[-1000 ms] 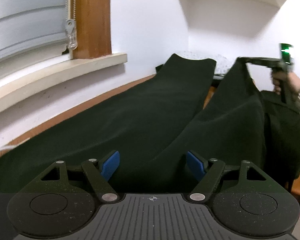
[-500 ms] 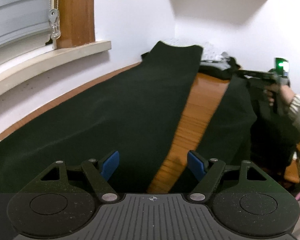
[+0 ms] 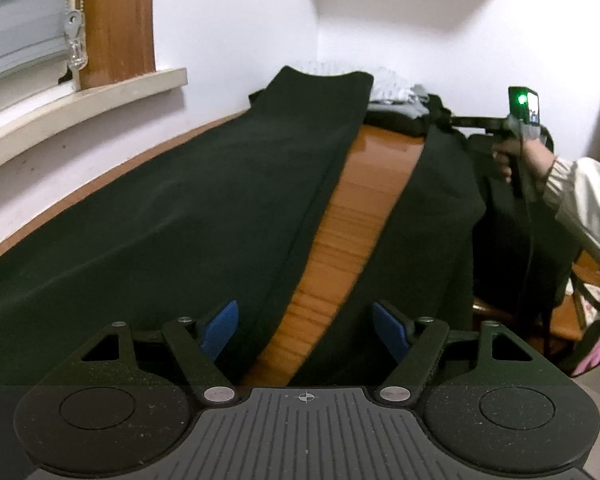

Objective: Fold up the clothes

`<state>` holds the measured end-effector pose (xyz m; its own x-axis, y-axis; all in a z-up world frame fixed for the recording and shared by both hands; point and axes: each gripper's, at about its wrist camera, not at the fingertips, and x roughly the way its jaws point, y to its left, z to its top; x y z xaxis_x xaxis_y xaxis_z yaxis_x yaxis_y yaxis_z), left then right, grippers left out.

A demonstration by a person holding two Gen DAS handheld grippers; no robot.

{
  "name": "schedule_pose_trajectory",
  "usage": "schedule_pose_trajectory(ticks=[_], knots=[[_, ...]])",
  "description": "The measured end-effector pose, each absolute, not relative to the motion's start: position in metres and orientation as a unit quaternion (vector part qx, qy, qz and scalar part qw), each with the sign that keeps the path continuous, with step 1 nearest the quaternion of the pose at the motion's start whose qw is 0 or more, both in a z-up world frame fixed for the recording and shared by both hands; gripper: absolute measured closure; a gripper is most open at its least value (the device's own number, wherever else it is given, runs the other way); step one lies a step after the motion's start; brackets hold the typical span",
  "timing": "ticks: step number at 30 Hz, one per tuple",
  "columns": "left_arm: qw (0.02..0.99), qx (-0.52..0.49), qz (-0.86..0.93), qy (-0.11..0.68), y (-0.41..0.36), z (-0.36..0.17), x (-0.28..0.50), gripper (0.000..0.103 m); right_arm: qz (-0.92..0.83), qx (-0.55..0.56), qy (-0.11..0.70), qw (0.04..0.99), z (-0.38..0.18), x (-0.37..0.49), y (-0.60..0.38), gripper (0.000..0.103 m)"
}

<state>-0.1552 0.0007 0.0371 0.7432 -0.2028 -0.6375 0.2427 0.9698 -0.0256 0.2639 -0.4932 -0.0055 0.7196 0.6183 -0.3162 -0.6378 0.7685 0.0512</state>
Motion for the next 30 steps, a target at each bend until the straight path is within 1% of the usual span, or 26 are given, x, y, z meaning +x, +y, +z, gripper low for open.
schedule_pose_trajectory(ticks=[6, 9, 11, 12, 13, 15, 18, 20, 22, 27, 29, 30], knots=[[0.939, 0.039, -0.112, 0.324, -0.003, 0.039, -0.157, 0.040, 0.337, -0.045, 0.153, 0.928, -0.007, 0.261, -0.490, 0.096], [0.949, 0.037, -0.101, 0.298, -0.004, 0.043, -0.168, 0.050, 0.337, -0.045, 0.153, 0.928, -0.008, 0.261, -0.490, 0.096], [0.956, 0.032, -0.094, 0.277, -0.004, 0.048, -0.175, 0.059, 0.337, -0.046, 0.153, 0.928, -0.007, 0.261, -0.490, 0.096], [0.956, 0.027, -0.098, 0.275, -0.004, 0.049, -0.177, 0.066, 0.337, -0.045, 0.153, 0.928, -0.007, 0.261, -0.490, 0.096], [0.956, 0.022, -0.105, 0.274, -0.005, 0.051, -0.177, 0.066, 0.337, -0.045, 0.154, 0.928, -0.007, 0.261, -0.489, 0.096], [0.950, 0.012, -0.120, 0.289, -0.009, 0.049, -0.173, 0.071, 0.336, -0.044, 0.154, 0.928, -0.007, 0.261, -0.489, 0.096], [0.939, 0.026, -0.119, 0.321, -0.020, 0.040, -0.164, 0.071, 0.337, -0.043, 0.154, 0.928, -0.008, 0.261, -0.489, 0.096], [0.935, 0.016, -0.119, 0.333, -0.020, 0.035, -0.161, 0.070, 0.338, -0.044, 0.154, 0.927, -0.008, 0.262, -0.489, 0.096], [0.934, 0.003, -0.119, 0.338, -0.018, 0.034, -0.159, 0.067, 0.339, -0.046, 0.154, 0.927, -0.008, 0.262, -0.489, 0.096], [0.932, 0.010, -0.117, 0.343, -0.019, 0.034, -0.158, 0.068, 0.339, -0.045, 0.154, 0.927, -0.007, 0.262, -0.489, 0.096], [0.930, 0.011, -0.128, 0.344, -0.020, 0.034, -0.157, 0.082, 0.339, -0.043, 0.154, 0.927, -0.007, 0.261, -0.490, 0.096], [0.929, 0.014, -0.131, 0.344, -0.021, 0.034, -0.157, 0.087, 0.339, -0.041, 0.153, 0.927, -0.007, 0.261, -0.490, 0.096]])
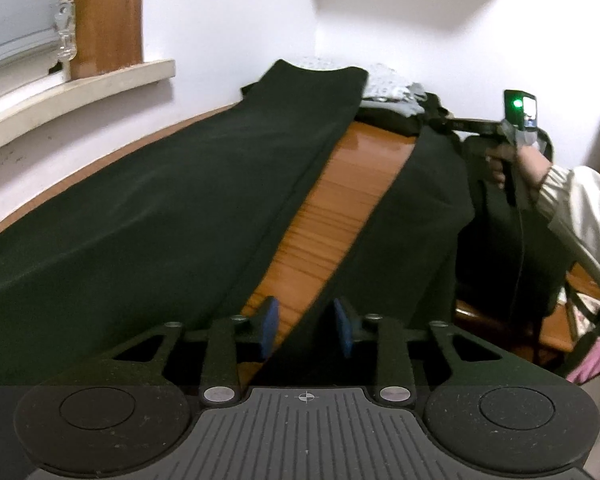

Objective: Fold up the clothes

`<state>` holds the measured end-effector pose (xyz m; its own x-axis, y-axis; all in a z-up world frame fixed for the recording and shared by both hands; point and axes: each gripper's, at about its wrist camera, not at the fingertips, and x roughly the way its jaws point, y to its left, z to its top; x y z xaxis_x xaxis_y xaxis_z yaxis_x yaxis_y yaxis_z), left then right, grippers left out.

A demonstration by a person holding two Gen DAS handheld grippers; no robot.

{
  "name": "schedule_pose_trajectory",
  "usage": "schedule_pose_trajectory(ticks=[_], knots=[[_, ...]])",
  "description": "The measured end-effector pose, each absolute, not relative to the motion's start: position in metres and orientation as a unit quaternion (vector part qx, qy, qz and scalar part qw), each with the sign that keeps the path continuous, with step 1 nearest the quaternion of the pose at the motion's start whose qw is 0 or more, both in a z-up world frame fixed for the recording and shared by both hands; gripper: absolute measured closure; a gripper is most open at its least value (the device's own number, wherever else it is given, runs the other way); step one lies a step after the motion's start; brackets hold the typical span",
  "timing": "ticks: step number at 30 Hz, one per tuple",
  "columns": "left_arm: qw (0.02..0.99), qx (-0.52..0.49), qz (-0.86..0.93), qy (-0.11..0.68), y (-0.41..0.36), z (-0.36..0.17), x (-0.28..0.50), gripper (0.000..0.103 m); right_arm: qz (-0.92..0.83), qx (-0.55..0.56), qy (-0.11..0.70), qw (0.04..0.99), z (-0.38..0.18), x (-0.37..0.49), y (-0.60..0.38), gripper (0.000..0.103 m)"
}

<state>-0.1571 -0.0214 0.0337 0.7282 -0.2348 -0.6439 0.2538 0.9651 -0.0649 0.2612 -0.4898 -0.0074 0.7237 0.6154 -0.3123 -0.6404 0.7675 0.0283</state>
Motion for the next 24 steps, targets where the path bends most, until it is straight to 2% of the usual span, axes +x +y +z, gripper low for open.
schedule_pose_trajectory(ticks=[3, 6, 18, 20, 22, 24], knots=[[0.929, 0.023, -0.136, 0.344, -0.026, 0.034, -0.157, 0.095, 0.339, -0.036, 0.152, 0.928, -0.008, 0.261, -0.491, 0.096], [0.930, 0.018, -0.135, 0.340, -0.025, 0.035, -0.159, 0.097, 0.342, -0.028, 0.147, 0.928, -0.007, 0.260, -0.495, 0.096], [0.972, -0.034, -0.104, 0.208, 0.003, 0.102, -0.181, 0.098, 0.358, 0.073, 0.022, 0.930, 0.049, 0.229, -0.535, 0.097], [0.972, -0.043, -0.103, 0.205, 0.005, 0.101, -0.181, 0.098, 0.356, 0.103, -0.002, 0.929, 0.063, 0.225, -0.543, 0.097], [0.967, 0.006, -0.096, 0.237, -0.003, 0.087, -0.173, 0.098, 0.356, 0.126, -0.001, 0.926, 0.070, 0.229, -0.545, 0.097], [0.967, -0.006, -0.091, 0.238, 0.001, 0.085, -0.172, 0.098, 0.365, 0.117, -0.001, 0.924, 0.073, 0.230, -0.538, 0.097]])
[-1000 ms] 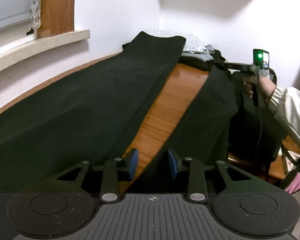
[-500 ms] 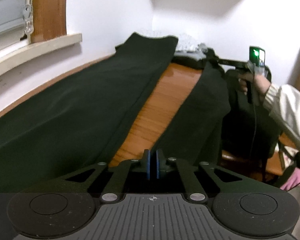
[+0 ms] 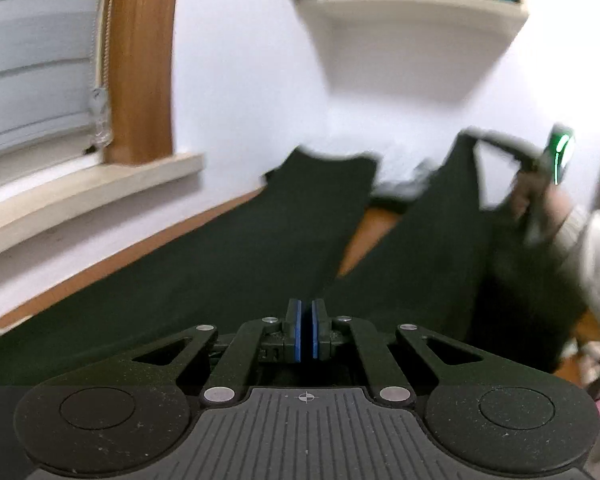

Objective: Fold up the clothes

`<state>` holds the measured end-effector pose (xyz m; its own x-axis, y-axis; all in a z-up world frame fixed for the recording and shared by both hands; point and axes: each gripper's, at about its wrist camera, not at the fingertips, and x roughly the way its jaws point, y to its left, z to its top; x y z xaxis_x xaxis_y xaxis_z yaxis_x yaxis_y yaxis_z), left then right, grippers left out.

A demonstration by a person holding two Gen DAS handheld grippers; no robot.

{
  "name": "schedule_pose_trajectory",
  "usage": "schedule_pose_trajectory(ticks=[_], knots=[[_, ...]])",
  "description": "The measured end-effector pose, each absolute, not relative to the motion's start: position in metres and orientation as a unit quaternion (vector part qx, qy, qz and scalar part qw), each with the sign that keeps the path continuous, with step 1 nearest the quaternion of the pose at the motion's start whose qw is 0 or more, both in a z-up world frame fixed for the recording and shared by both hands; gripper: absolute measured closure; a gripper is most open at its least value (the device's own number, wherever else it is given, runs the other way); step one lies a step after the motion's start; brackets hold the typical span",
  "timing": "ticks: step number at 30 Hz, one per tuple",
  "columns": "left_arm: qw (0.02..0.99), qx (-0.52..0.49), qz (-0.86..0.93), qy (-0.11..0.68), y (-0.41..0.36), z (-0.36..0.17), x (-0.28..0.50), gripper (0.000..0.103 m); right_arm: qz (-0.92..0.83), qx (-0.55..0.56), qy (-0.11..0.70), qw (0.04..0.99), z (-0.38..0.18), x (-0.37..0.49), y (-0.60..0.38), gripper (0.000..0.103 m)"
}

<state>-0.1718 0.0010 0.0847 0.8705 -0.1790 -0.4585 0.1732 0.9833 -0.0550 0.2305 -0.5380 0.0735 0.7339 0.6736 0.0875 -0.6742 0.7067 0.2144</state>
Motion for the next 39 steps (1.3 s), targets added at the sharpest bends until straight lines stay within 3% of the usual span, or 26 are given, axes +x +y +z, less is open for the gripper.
schedule_pose_trajectory(ticks=[5, 8, 13, 15, 18, 25, 30, 32, 33, 34, 35, 39], knots=[[0.980, -0.028, -0.066, 0.185, 0.022, 0.108, -0.175, 0.098, 0.372, 0.103, -0.030, 0.922, 0.092, 0.230, -0.510, 0.097], [0.980, -0.016, -0.036, 0.197, 0.037, 0.108, -0.154, 0.098, 0.377, 0.099, -0.033, 0.920, 0.113, 0.247, -0.476, 0.097], [0.944, 0.030, 0.021, 0.328, 0.047, 0.043, -0.088, 0.097, 0.358, 0.035, 0.070, 0.930, 0.111, 0.285, -0.407, 0.087], [0.944, 0.007, 0.012, 0.328, 0.052, 0.037, -0.087, 0.097, 0.364, 0.040, 0.070, 0.928, 0.105, 0.278, -0.415, 0.082], [0.946, -0.011, 0.007, 0.323, 0.058, 0.038, -0.088, 0.097, 0.368, 0.018, 0.092, 0.925, 0.088, 0.265, -0.438, 0.082], [0.945, -0.027, 0.008, 0.326, 0.060, 0.035, -0.086, 0.096, 0.313, 0.002, 0.202, 0.928, 0.030, 0.247, -0.495, 0.077], [0.945, -0.032, 0.006, 0.325, 0.063, 0.034, -0.087, 0.094, 0.314, 0.025, 0.237, 0.919, 0.015, 0.253, -0.491, 0.066], [0.945, -0.032, 0.004, 0.324, 0.063, 0.035, -0.088, 0.091, 0.316, 0.034, 0.246, 0.916, 0.011, 0.258, -0.485, 0.066], [0.946, -0.033, 0.004, 0.324, 0.063, 0.034, -0.088, 0.091, 0.316, 0.038, 0.250, 0.914, 0.009, 0.262, -0.482, 0.073], [0.946, -0.034, 0.004, 0.324, 0.063, 0.034, -0.088, 0.091, 0.319, 0.038, 0.248, 0.914, 0.009, 0.264, -0.481, 0.088], [0.946, -0.035, 0.004, 0.323, 0.064, 0.034, -0.089, 0.091, 0.312, 0.035, 0.232, 0.921, 0.011, 0.262, -0.484, 0.093], [0.947, -0.043, 0.006, 0.318, 0.066, 0.036, -0.090, 0.083, 0.285, 0.034, 0.212, 0.934, 0.019, 0.250, -0.492, 0.088]])
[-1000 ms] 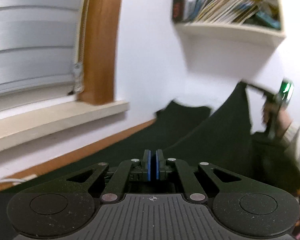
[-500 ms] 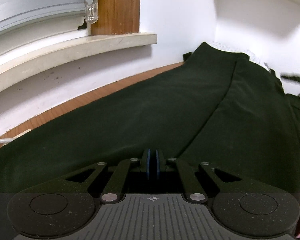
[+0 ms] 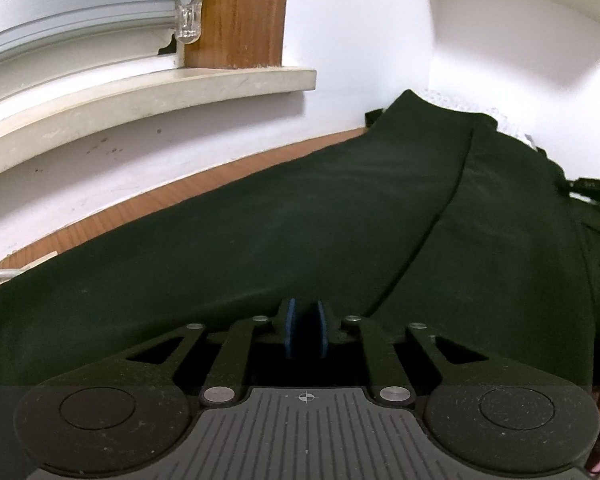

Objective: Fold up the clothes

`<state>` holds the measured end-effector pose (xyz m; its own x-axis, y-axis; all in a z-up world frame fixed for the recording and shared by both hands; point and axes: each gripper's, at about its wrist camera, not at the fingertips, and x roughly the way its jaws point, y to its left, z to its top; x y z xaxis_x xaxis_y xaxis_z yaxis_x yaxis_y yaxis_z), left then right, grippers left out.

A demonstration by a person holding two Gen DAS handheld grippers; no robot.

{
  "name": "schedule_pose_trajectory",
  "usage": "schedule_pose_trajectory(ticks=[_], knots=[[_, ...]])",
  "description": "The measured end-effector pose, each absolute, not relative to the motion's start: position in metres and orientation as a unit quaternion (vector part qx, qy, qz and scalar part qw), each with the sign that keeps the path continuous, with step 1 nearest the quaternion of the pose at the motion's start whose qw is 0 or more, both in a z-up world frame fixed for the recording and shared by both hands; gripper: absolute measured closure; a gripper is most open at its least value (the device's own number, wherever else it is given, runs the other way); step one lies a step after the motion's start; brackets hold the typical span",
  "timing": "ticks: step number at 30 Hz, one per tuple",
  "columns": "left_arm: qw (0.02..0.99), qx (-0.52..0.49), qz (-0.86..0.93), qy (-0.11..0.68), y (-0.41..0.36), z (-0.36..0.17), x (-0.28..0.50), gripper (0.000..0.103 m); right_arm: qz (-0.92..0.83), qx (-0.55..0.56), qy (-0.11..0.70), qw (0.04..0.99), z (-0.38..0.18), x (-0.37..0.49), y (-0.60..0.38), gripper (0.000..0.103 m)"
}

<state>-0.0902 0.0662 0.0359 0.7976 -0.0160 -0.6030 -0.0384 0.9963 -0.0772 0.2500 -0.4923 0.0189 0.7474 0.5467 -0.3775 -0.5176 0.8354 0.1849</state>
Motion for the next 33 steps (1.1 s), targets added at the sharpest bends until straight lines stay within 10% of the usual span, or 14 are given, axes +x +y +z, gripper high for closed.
schedule_pose_trajectory(ticks=[4, 15, 33], knots=[[0.953, -0.073, 0.029, 0.294, 0.074, 0.052, -0.106, 0.066, 0.253, -0.011, 0.158, 0.954, 0.031, 0.224, -0.479, 0.054], [0.953, -0.089, 0.161, 0.241, 0.142, 0.114, -0.312, 0.026, 0.521, -0.030, 0.158, 0.838, 0.041, 0.119, -0.392, 0.024], [0.891, -0.180, 0.343, 0.237, 0.211, 0.076, -0.530, 0.021, 0.662, -0.152, 0.166, 0.715, 0.038, 0.009, -0.299, 0.003]])
